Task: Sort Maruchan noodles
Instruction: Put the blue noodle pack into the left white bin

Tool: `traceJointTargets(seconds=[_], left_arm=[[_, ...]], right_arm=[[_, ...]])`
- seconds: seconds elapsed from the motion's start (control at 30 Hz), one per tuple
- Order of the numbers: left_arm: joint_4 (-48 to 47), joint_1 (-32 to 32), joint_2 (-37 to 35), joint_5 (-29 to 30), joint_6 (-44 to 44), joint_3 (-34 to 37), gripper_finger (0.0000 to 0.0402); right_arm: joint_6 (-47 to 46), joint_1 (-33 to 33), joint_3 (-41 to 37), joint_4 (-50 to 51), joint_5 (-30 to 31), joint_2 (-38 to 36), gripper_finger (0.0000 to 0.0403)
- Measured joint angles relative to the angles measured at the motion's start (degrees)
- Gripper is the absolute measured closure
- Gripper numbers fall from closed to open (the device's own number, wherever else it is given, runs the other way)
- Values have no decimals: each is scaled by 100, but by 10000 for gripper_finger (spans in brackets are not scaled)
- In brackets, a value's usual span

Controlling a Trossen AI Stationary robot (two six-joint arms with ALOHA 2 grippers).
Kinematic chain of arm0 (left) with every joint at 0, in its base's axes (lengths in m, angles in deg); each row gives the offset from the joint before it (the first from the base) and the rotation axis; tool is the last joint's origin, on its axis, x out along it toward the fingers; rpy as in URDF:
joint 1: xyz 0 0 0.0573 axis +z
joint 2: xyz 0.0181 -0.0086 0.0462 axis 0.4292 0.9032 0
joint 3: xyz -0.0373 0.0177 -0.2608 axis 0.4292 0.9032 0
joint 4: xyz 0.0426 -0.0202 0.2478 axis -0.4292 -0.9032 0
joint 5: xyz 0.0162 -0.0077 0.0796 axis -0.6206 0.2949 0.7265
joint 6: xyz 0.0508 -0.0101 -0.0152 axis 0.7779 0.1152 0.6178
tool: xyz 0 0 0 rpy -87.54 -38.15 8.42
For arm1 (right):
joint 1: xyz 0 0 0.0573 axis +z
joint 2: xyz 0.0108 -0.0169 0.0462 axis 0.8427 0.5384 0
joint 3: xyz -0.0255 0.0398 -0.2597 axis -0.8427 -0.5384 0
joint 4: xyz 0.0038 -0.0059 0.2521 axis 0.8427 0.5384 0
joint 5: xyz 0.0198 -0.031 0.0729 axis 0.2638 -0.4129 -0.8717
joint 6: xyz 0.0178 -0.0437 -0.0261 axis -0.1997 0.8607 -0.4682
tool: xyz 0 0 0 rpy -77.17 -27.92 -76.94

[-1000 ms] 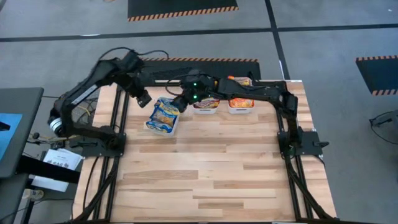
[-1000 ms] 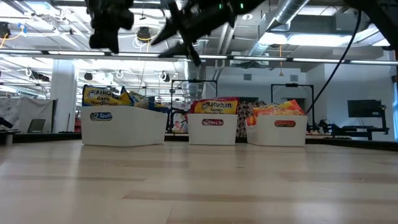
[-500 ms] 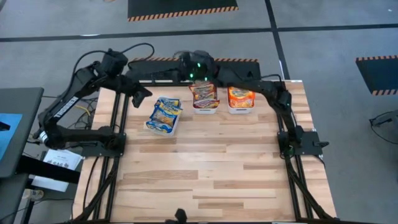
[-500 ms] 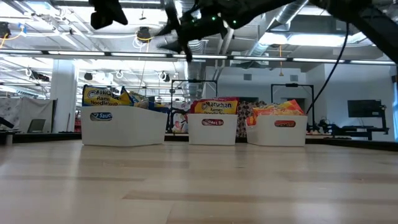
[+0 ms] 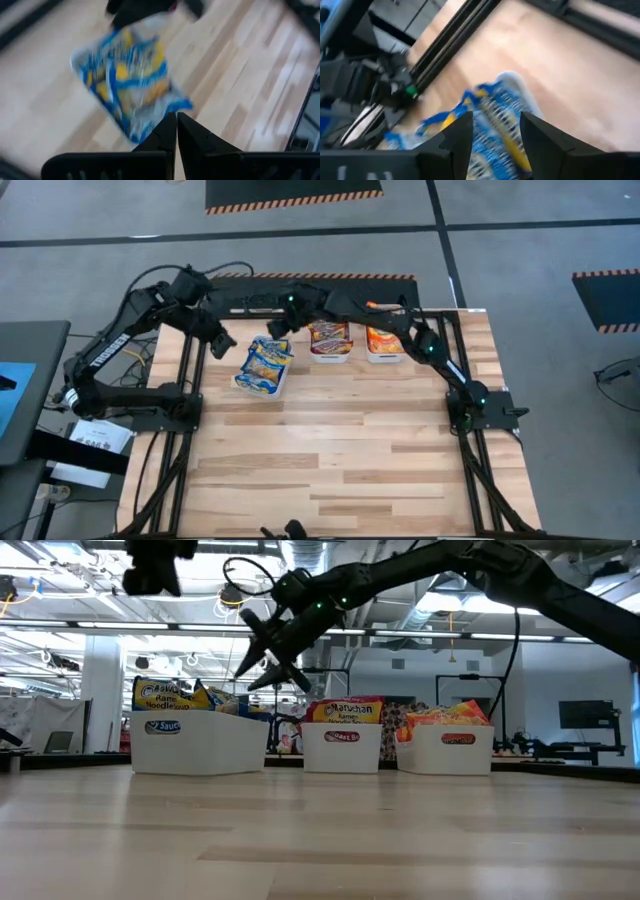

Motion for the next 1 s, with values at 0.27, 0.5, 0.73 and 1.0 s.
traceJointTargets(seconds=[0.27, 0.5, 0.73, 1.0], left_arm=[[-88, -360, 13, -229, -116, 1165, 400], [336, -1080, -335, -218, -490, 2138, 400], [1631, -1599, -466, -224, -1067, 3489, 400], [2908, -1824, -405, -213, -1615, 4237, 400]], right_arm=[[199, 229, 9, 58, 4, 87, 238], [280, 272, 11, 228, 8, 146, 243], [278, 265, 11, 353, 140, 144, 244], [277, 275, 11, 666, 385, 144, 244]])
